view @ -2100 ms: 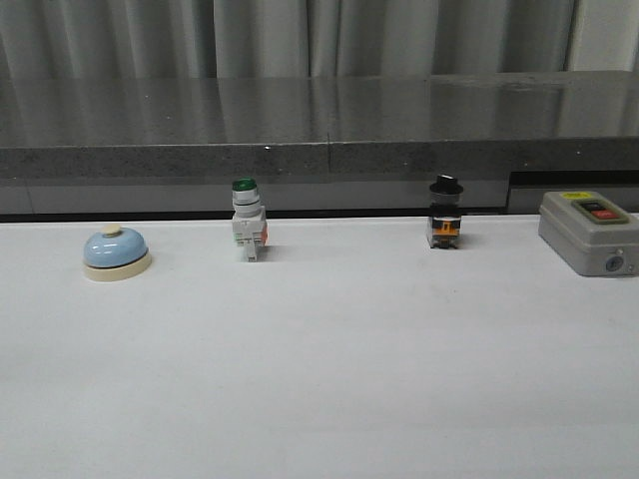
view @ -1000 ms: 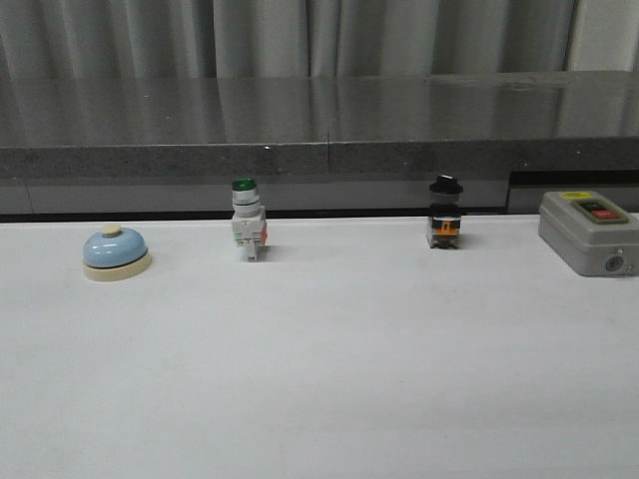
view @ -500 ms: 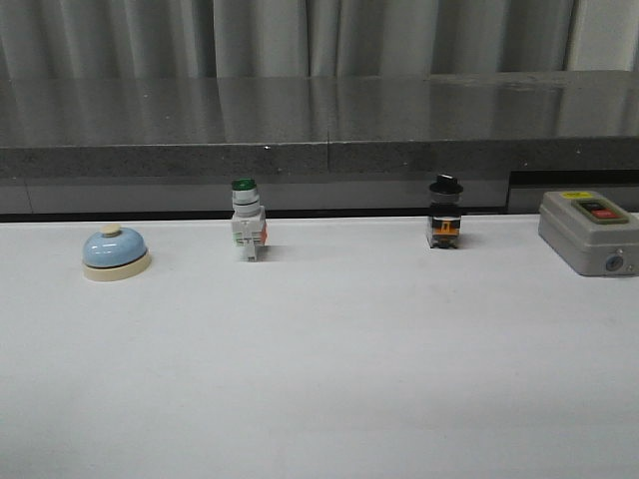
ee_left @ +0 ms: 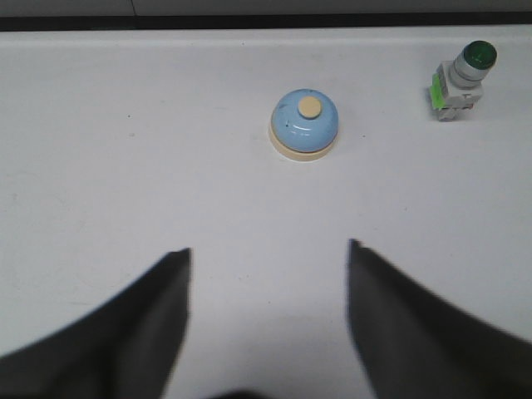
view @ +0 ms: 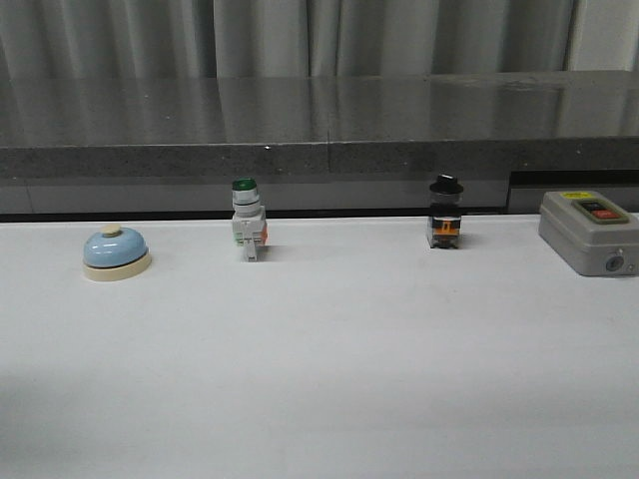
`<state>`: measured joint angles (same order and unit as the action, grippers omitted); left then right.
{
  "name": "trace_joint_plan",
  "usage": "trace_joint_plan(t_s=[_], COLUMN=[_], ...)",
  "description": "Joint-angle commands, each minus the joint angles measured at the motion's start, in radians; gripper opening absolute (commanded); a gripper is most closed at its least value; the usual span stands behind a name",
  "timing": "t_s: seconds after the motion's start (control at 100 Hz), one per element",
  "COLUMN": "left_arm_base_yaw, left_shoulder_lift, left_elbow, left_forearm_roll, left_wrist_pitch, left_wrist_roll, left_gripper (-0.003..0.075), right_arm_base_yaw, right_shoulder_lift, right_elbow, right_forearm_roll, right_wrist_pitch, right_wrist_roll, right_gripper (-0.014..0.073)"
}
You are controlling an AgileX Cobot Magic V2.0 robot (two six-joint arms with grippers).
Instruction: Place and press bell with both arms
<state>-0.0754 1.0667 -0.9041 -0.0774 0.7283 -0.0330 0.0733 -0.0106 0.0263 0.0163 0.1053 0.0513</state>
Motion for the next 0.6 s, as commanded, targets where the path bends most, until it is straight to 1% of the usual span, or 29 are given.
trace_joint_plan(t_s=[0.0,0.07,0.1,0.21,0.31,0.46,0.59], left_arm_base_yaw=[-0.002,-0.002,-0.002,-0.004,-0.031,-0.080,-0.088], left_shoulder_lift=[-0.013,-0.013,-0.009,0.010,0.064,0.192,0.316], left_elbow=[-0.036,-0.036,-0.036,-0.046,-0.087,-0.180,-0.277], left_forearm_roll=[-0.018,-0.019,-0.019,-0.042,-0.051,-0.047,-0.043], left_wrist_pitch=[-0.062,-0.069,-0.075,-0.091,-0.094,-0.101,-0.111], left_wrist_roll=[-0.014,-0.016,-0.016,-0.016,-0.007,-0.003,-0.003], left_gripper=[0.0712,0.0659,0.0650,0.0650,0.0650,0.0650,0.0650], right_arm_base_yaw=[-0.009,-0.009,-0.009,-0.009,-0.009,-0.009,-0.009], right_shoulder_lift=[-0.015,-0.015,-0.015,-0.015,-0.015,-0.015,-0.015], right_elbow=[-0.015,-0.015,-0.015,-0.015,-0.015,-0.015,-0.015], right_forearm_roll=[-0.008,-0.008,-0.008,-0.008,-0.008,-0.008,-0.008], right_wrist_pitch=[-0.087,-0.087,-0.087,-0.087,-0.087,-0.087,-0.087], right_wrist_roll=[-0.003,-0.003,-0.003,-0.003,-0.003,-0.003,-0.003], right_gripper=[-0.0060,-0.0060,-0.0060,-0.0060,-0.0060,-0.0060,-0.0060])
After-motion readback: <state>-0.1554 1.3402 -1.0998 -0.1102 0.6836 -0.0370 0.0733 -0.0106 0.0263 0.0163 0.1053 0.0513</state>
